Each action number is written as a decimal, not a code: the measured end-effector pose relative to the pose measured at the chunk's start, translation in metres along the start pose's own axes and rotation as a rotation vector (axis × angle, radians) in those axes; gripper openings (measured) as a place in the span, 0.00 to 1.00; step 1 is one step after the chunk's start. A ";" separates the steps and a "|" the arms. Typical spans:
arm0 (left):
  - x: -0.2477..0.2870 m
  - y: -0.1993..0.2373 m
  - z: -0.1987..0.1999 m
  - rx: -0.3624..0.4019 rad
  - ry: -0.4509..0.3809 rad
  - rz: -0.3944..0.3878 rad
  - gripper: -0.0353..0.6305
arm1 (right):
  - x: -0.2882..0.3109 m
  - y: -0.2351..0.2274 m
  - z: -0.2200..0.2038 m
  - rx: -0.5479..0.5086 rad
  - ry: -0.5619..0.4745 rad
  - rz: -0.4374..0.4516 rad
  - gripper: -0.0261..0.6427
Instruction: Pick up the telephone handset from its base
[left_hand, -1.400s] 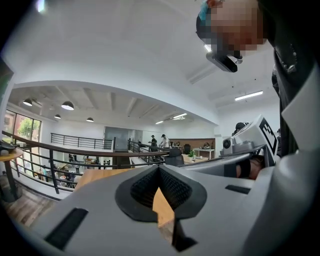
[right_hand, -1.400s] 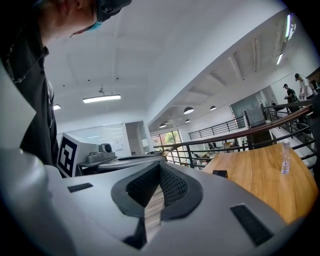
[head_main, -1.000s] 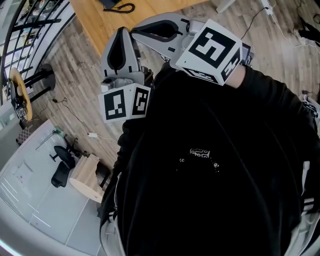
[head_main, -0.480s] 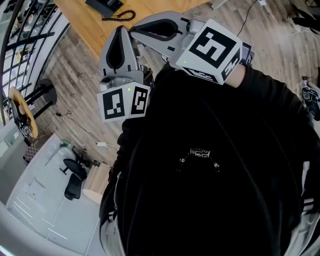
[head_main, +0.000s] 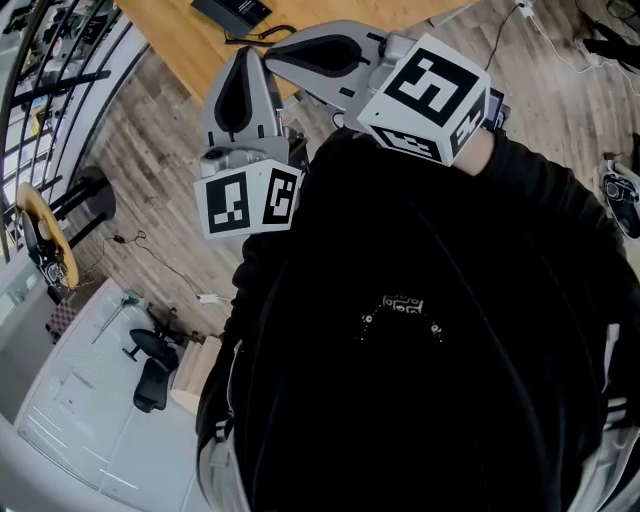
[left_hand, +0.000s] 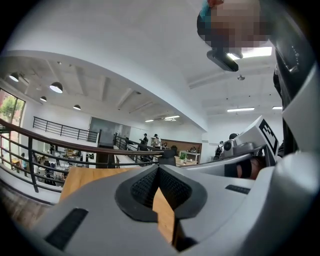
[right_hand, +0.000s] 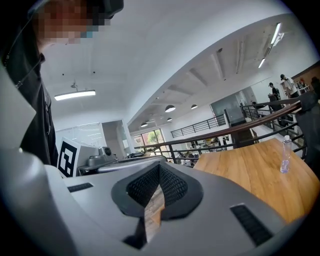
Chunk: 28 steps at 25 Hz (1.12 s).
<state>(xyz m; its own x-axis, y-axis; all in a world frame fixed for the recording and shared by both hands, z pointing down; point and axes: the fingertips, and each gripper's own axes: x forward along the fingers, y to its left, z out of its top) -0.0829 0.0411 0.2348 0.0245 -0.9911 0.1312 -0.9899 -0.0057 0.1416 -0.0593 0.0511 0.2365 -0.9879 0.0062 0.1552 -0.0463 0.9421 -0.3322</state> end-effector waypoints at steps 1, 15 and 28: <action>-0.002 0.009 0.000 -0.003 -0.002 0.004 0.06 | 0.009 0.002 0.000 0.000 0.004 0.005 0.06; -0.032 0.108 -0.004 -0.069 -0.026 0.036 0.06 | 0.108 0.031 -0.006 -0.066 0.070 0.110 0.06; -0.066 0.145 -0.014 -0.110 -0.041 0.129 0.06 | 0.144 0.059 -0.022 -0.072 0.133 0.198 0.06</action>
<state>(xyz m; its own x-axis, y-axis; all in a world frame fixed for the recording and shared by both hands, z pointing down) -0.2260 0.1073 0.2604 -0.1096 -0.9873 0.1149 -0.9631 0.1341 0.2336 -0.2012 0.1145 0.2596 -0.9483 0.2322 0.2163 0.1613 0.9397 -0.3014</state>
